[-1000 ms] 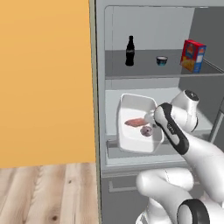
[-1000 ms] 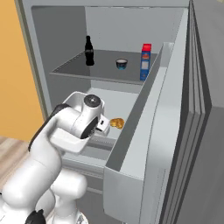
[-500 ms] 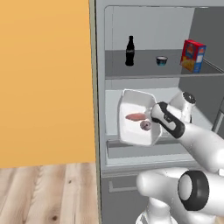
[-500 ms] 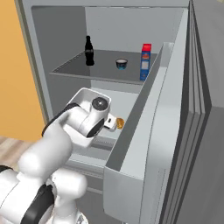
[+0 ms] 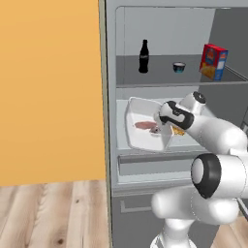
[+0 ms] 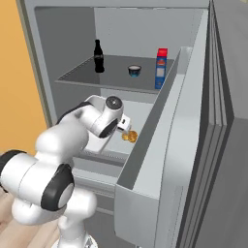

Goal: Place the tupperware on the second highest shelf of the fridge. Make space for the tupperware among the existing items by rearranging them on the shelves if needed. Close the fridge door when finished.

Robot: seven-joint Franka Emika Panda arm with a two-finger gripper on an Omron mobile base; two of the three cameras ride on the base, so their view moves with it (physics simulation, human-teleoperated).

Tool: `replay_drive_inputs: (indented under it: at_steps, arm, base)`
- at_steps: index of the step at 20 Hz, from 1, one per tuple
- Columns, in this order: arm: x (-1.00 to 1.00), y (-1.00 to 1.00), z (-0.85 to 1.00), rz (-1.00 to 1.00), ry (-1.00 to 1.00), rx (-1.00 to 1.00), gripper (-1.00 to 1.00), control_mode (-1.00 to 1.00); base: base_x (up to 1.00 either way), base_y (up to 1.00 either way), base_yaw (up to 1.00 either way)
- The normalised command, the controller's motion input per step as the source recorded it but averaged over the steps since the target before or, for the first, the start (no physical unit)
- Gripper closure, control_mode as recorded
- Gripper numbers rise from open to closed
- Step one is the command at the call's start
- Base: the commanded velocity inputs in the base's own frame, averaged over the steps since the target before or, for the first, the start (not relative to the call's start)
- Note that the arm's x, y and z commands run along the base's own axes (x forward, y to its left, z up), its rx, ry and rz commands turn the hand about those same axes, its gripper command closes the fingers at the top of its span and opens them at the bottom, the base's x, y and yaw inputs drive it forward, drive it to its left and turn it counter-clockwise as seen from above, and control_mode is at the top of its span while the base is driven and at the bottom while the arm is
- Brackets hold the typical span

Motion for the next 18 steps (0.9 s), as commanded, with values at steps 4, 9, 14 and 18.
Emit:
replay_drive_inputs:
  at_steps: [4, 9, 14, 18]
  arm:
    - [0.54, 0.27, 0.00, -0.04, -0.14, -0.04, 1.00, -1.00]
    - [0.45, 0.15, 0.00, -0.10, -0.22, -0.04, -1.00, -1.00]
    - [0.20, 0.00, 0.01, -0.12, -0.27, 0.00, -1.00, -1.00]
    - [-0.49, 0.00, 0.25, -0.02, -0.28, -0.01, -1.00, -1.00]
  base:
    - [0.00, 0.00, 0.00]
    - [0.00, 0.00, 0.00]
    - [0.00, 0.00, 0.00]
    - [0.00, 0.00, 0.00]
